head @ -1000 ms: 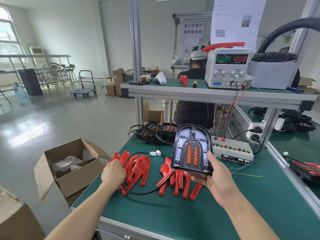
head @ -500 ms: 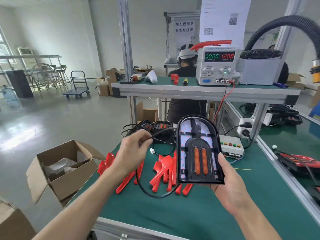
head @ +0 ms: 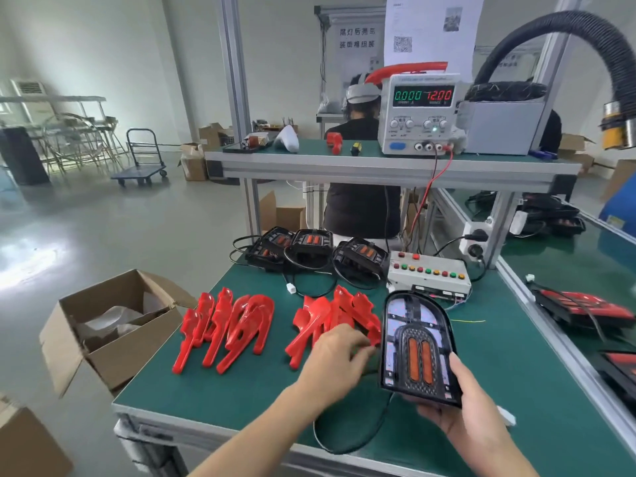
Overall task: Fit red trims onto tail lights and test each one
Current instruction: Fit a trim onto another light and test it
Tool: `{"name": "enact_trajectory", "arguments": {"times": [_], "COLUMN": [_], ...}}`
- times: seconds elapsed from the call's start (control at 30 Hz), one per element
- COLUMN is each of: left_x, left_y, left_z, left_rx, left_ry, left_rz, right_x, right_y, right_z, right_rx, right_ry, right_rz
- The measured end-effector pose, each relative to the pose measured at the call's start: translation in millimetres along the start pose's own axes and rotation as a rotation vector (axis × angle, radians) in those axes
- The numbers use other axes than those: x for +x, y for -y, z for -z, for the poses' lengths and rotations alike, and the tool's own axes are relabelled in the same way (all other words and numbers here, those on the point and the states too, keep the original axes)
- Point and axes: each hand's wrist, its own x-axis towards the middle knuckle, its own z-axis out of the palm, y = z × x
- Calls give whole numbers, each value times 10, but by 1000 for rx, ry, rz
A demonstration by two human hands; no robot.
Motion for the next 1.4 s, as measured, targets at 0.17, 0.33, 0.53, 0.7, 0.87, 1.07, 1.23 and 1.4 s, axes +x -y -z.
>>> {"name": "enact_trajectory", "arguments": {"times": [0.17, 0.33, 0.53, 0.7, 0.87, 1.07, 1.23, 1.4], "left_x": [-86, -153, -85, -17, -3, 8, -111, -140], "left_y": [547, 935, 1044, 1103, 1131, 1126, 1162, 1107], "left_z": [431, 769, 819, 888, 934, 941, 860, 787], "left_rx": [228, 556, 757, 769, 749, 649, 580, 511], "left_ry": [-284, -152, 25, 75, 70, -135, -120, -152], "left_rz": [428, 639, 639, 667, 678, 599, 532, 484], "right_x": [158, 249, 288, 289, 259, 216, 238, 261], "right_y": [-73, -119, -180, -203, -194, -181, -210, -231], "right_z": [24, -5, 91, 79, 79, 79, 105, 121], "right_rx": [-52, -106, 36, 45, 21, 2, 3, -9], "right_ry": [-34, -14, -34, -38, -16, 14, 38, 58], "right_rz": [-19, -8, 9, 33, 57, 100, 112, 129]}}
